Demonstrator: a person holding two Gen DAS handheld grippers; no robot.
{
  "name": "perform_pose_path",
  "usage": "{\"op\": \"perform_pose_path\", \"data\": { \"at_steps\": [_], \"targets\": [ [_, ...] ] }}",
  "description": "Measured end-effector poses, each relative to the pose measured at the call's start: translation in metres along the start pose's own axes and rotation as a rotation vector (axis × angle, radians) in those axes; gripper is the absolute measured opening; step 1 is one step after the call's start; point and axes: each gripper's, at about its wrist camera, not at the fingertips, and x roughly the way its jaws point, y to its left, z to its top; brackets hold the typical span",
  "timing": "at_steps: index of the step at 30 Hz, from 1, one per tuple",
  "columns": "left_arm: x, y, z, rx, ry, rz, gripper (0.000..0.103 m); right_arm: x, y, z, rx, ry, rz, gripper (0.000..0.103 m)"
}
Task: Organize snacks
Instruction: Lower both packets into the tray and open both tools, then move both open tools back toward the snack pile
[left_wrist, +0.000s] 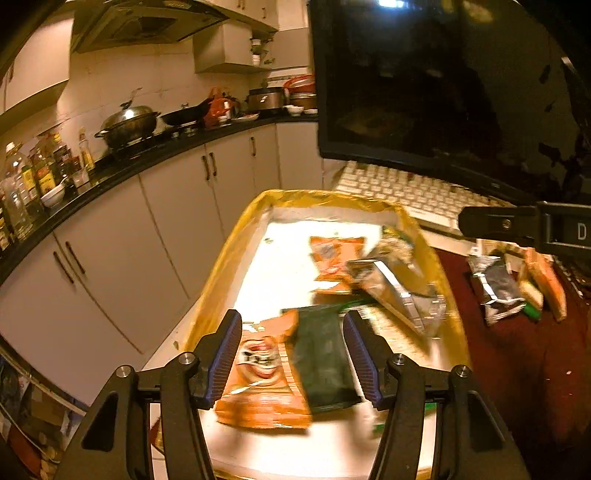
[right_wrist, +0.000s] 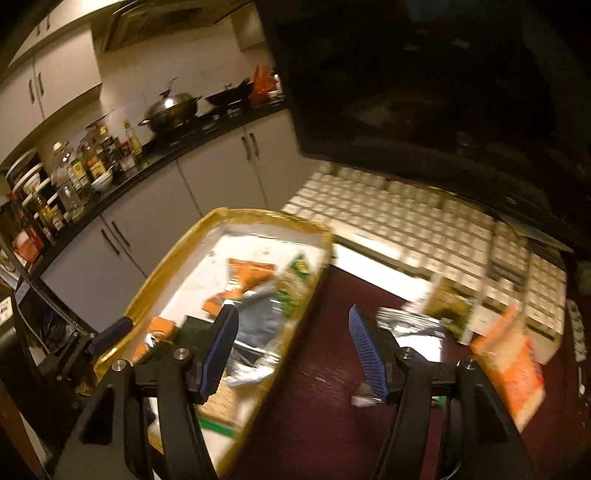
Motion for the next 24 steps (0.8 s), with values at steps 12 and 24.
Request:
{"op": "perform_pose_path", "data": {
  "at_steps": [12, 24],
  "targets": [
    [-0.016, -0.076, 0.016, 0.122, 0.012, -0.147, 0.06, -0.035, -0.143, -0.029, 0.21, -0.012, -0.129, 0.066],
    [0.013, -0.157, 0.039, 0.183, 0.141, -0.281, 0.073, -0.004, -0.222, -0.053, 0.382, 0.056, -0.082, 0.074]
  ]
}}
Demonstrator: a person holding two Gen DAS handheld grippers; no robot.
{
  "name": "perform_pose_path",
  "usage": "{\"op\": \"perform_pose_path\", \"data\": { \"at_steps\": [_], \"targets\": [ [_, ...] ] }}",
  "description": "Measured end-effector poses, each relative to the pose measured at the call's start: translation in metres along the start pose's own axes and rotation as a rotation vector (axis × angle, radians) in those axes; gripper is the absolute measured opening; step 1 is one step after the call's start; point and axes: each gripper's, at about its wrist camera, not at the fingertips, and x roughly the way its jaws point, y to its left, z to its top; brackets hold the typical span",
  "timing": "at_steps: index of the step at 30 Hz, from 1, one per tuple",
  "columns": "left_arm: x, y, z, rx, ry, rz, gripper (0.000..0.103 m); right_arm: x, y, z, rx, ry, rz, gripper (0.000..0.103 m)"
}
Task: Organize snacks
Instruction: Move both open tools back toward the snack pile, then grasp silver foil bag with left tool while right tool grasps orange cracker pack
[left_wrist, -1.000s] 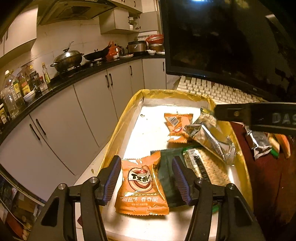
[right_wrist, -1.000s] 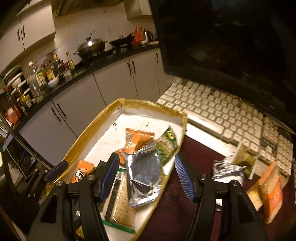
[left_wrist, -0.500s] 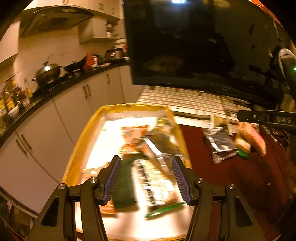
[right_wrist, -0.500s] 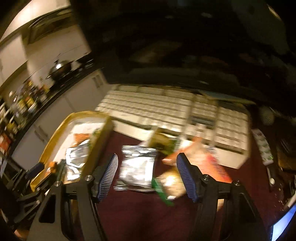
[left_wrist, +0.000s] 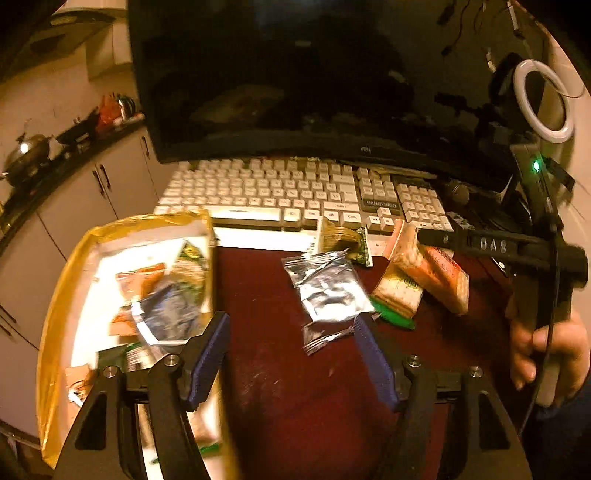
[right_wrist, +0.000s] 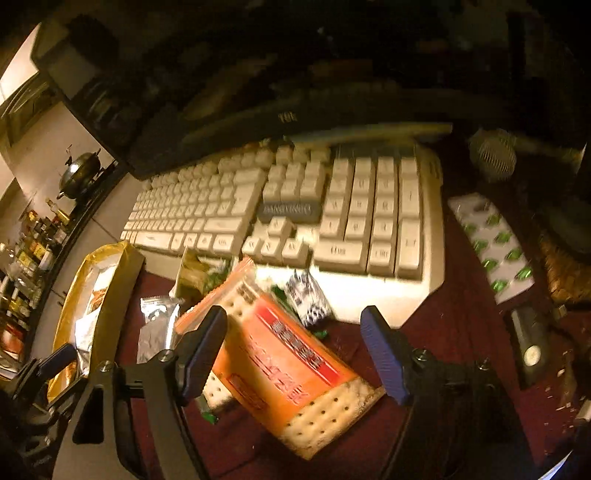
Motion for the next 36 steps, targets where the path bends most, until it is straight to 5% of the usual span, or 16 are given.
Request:
{"op": "perform_pose_path", "data": {
  "at_steps": [8, 16, 23, 34, 36],
  "targets": [
    [0.047, 0.0, 0.024, -0.091, 0.109, -0.016, 0.073, 0.0, 0.014, -0.009, -0.065, 0.078, 0.104, 0.082],
    [0.072, -0.006, 0.028, -0.095, 0.17, -0.017, 0.078, 0.001, 0.05, -0.028, -0.272, 0.117, -0.03, 0.084],
    [0.084, -0.018, 0.028, -0.07, 0.15, 0.009, 0.085, -0.001, 0.033, -0.022, -0.21, 0.11, -0.062, 0.062],
    [0.103, -0.02, 0.019, -0.044, 0.117, 0.027, 0.086, 0.004, 0.027, -0.019, -0.179, 0.076, -0.16, 0.058],
    [0.103, -0.018, 0.019, -0.044, 0.101, 0.033, 0.079, 0.003, 0.027, -0.019, -0.178, 0.072, -0.167, 0.058]
  ]
}}
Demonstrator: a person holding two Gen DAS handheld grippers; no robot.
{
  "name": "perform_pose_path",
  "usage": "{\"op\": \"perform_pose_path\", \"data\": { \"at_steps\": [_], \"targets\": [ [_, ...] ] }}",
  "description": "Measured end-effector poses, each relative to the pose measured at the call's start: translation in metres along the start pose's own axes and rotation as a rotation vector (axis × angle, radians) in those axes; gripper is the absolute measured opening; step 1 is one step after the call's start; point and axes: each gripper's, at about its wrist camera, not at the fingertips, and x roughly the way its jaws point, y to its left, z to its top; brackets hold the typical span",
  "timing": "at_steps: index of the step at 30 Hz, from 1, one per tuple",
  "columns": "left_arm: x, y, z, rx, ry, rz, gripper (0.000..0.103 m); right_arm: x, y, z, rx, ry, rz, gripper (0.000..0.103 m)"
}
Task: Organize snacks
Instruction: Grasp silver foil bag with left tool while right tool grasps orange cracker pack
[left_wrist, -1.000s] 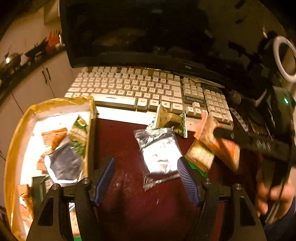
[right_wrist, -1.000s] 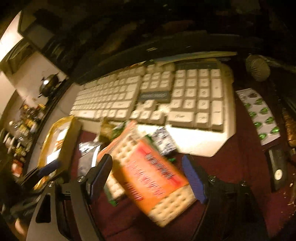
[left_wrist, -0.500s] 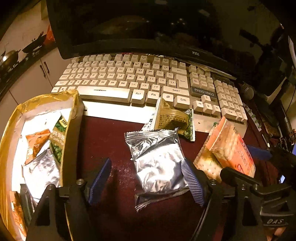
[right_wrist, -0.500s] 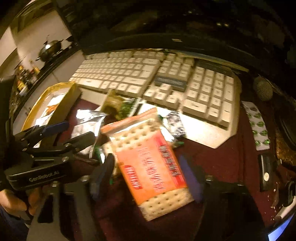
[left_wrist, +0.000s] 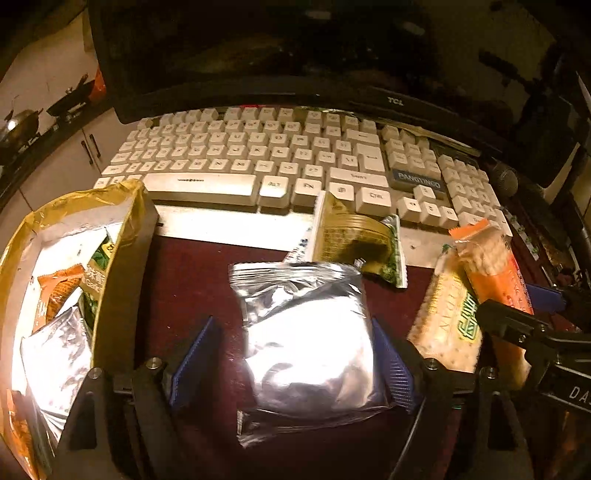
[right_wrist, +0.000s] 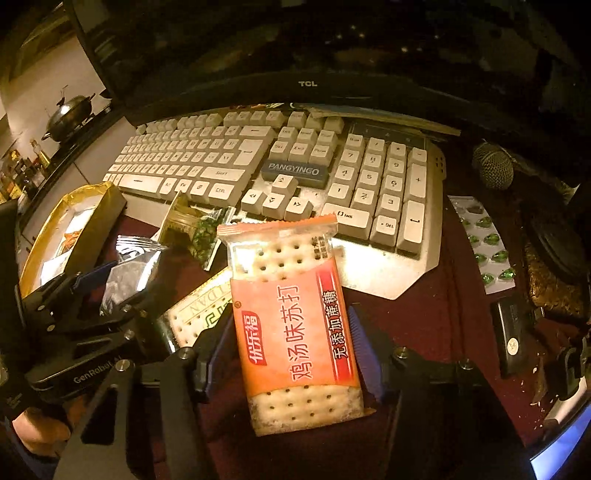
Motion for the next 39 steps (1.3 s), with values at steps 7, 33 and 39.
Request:
{"op": "perform_pose_path", "data": {
  "at_steps": [7, 33, 39],
  "targets": [
    [-0.004, 0.004, -0.003, -0.002, -0.033, -0.001, 0.063, -0.001, -0.001, 0.0, -0.004, -0.02, -0.007, 0.056],
    [-0.035, -0.003, -0.002, 0.035, -0.215, 0.055, 0.063, -0.021, -0.003, -0.008, 0.101, -0.168, 0.077, 0.054],
    [-0.044, -0.008, -0.002, 0.051, -0.27, 0.099, 0.063, -0.042, 0.011, -0.01, 0.057, -0.259, 0.095, 0.054]
  ]
}}
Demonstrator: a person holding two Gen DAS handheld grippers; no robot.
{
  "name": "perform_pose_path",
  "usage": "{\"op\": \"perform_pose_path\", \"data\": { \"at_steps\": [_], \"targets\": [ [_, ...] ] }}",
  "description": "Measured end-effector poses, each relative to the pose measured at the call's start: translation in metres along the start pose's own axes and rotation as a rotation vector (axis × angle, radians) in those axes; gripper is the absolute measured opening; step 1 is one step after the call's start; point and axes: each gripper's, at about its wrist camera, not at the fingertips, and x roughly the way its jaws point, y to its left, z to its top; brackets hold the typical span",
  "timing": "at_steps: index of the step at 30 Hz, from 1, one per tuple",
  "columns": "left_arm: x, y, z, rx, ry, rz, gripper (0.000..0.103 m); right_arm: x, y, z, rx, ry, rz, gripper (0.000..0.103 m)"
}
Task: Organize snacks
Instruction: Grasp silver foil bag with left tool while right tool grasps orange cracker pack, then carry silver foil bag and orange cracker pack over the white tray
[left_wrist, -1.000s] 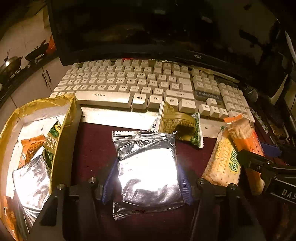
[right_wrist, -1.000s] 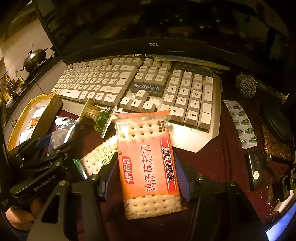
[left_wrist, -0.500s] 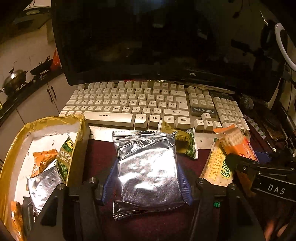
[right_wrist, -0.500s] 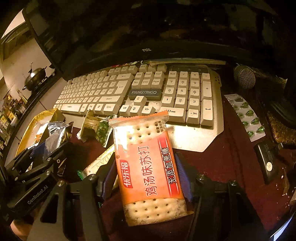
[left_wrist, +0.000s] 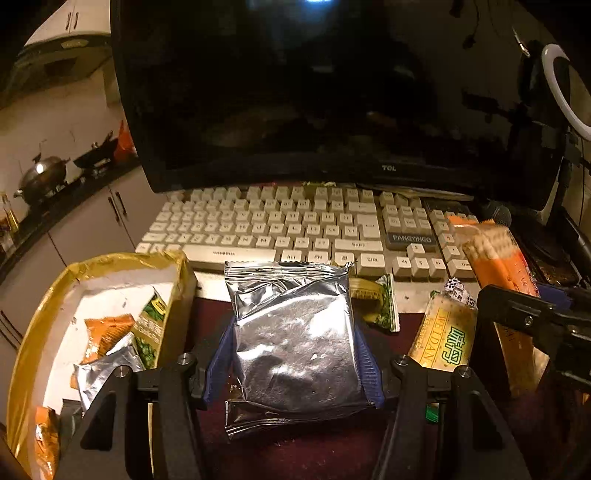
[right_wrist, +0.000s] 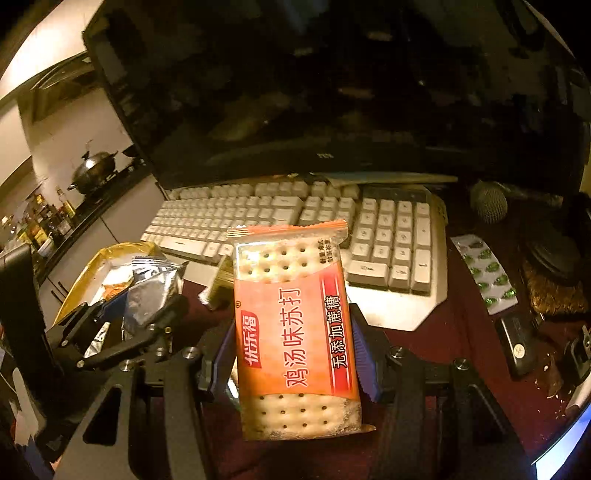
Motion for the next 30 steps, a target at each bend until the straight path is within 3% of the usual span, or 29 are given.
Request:
{"op": "perform_pose_path", "data": {
  "at_steps": [5, 17, 30],
  "targets": [
    [-0.008, -0.003, 0.001, 0.017, -0.042, 0.025, 0.063, 0.005, 0.0, -0.001, 0.001, 0.007, -0.022, 0.054],
    [-0.011, -0.002, 0.001, 0.014, -0.054, 0.043, 0.063, 0.003, 0.005, -0.001, -0.017, -0.012, -0.018, 0.054],
    [-0.041, 0.016, 0.002, -0.036, -0.07, -0.024, 0.063, -0.021, 0.002, 0.009, 0.045, -0.086, 0.014, 0.054]
  ]
}}
